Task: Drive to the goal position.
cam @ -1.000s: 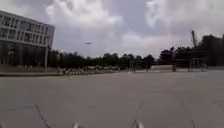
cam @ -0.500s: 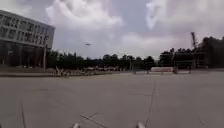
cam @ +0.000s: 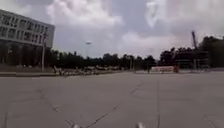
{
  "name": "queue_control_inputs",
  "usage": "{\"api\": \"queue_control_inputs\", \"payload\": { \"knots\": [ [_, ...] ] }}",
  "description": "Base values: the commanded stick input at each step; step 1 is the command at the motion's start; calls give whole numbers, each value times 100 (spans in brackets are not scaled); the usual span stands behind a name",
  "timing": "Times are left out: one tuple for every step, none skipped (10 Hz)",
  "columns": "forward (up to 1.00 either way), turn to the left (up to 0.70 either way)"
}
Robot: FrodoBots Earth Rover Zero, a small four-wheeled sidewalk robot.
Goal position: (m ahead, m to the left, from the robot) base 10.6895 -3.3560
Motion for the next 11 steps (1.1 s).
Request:
{"api": "queue_control_inputs", "payload": {
  "knots": [
    [60,0],
    [60,0],
    [60,0],
    [60,0],
    [60,0],
    [60,0],
    [60,0],
    [60,0],
    [60,0],
    [60,0],
    [60,0]
  ]
}}
